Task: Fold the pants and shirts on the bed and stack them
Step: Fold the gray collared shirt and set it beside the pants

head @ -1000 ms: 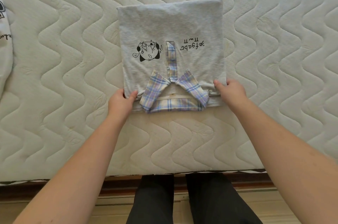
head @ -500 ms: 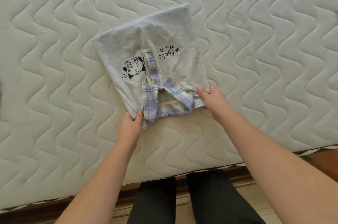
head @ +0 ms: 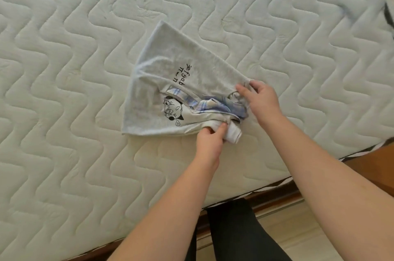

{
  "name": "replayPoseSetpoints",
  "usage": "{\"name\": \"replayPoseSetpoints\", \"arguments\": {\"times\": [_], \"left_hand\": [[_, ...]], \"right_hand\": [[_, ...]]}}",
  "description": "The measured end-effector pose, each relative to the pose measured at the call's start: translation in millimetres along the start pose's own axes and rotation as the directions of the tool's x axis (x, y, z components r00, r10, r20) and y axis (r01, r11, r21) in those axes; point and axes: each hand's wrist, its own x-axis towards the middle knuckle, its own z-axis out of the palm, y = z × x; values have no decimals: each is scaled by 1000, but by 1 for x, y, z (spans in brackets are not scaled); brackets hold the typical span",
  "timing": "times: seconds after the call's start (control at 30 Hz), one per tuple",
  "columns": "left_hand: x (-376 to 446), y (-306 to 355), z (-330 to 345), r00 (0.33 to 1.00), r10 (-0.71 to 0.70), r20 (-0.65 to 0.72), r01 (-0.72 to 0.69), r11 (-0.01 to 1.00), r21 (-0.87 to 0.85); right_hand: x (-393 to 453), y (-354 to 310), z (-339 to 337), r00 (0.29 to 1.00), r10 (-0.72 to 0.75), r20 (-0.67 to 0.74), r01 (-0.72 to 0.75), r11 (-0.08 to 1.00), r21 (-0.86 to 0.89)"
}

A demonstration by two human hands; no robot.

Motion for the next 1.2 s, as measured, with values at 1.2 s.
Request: {"name": "replayPoseSetpoints", "arguments": {"times": [1.2], "left_hand": [[119,152,106,712,46,701,-564,-559,608]], "right_hand": [[-117,78,58,876,477,71,-359,547,756]]}}
